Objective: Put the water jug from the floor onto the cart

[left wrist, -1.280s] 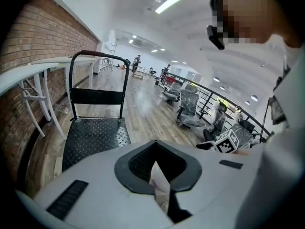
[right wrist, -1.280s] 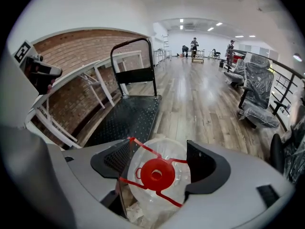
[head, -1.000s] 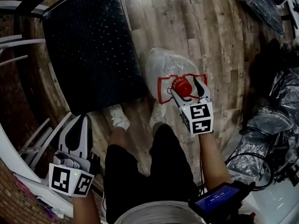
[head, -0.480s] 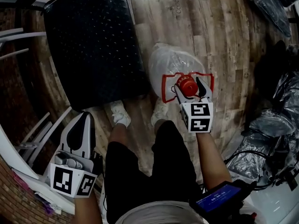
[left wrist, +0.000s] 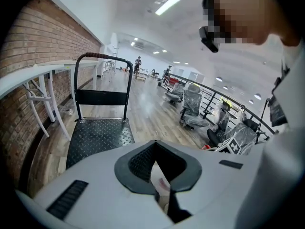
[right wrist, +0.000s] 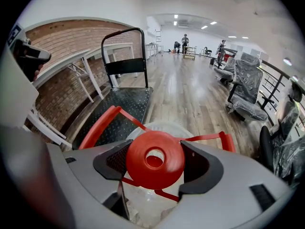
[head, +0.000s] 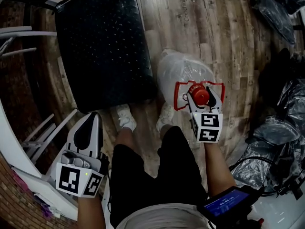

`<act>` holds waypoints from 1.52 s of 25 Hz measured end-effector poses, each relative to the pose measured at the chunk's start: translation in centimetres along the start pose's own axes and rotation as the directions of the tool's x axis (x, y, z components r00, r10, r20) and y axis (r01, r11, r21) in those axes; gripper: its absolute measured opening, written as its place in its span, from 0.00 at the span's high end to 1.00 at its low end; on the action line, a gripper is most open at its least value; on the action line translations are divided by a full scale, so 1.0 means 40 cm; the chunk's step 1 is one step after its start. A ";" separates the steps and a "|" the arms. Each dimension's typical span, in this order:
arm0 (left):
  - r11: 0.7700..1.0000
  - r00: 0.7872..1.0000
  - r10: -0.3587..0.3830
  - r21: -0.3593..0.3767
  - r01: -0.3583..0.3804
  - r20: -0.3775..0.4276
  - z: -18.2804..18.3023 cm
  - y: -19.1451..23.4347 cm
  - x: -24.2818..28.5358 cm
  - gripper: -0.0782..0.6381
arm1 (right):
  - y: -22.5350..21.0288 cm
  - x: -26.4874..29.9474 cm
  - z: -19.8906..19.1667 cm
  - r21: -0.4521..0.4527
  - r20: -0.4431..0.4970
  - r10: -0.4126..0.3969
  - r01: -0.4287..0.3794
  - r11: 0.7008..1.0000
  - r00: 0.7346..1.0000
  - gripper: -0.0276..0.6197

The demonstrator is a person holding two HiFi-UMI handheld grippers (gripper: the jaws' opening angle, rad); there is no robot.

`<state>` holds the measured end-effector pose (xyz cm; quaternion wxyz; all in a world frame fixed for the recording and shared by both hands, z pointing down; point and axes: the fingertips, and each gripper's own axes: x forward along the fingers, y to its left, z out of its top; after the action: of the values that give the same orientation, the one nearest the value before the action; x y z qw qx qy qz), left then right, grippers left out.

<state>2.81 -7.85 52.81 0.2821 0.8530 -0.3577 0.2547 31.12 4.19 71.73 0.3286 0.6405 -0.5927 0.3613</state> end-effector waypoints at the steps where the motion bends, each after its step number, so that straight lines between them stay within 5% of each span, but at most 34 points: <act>1: 1.000 1.000 -0.001 -0.002 0.001 0.006 0.005 0.003 -0.006 0.89 | 0.001 -0.022 0.015 -0.007 0.004 -0.002 0.002 1.000 1.000 0.47; 11: 0.999 0.998 -0.001 0.046 -0.002 0.056 0.058 0.000 -0.087 0.89 | 0.012 -0.250 0.194 -0.084 0.050 -0.027 0.031 0.996 0.998 0.47; 23: 0.998 0.991 0.065 -0.013 -0.064 0.121 0.065 0.119 -0.224 0.89 | 0.220 -0.394 0.391 -0.182 0.076 0.057 -0.043 0.982 0.995 0.47; 38: 0.982 0.977 0.179 -0.087 -0.170 0.114 -0.018 0.316 -0.387 0.89 | 0.610 -0.266 0.428 -0.335 0.003 0.238 -0.223 0.916 0.971 0.47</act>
<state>-16.41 -7.53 47.28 0.2689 0.8208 -0.4571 0.2122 7.67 -6.77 53.52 0.3740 0.5094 -0.7234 0.2782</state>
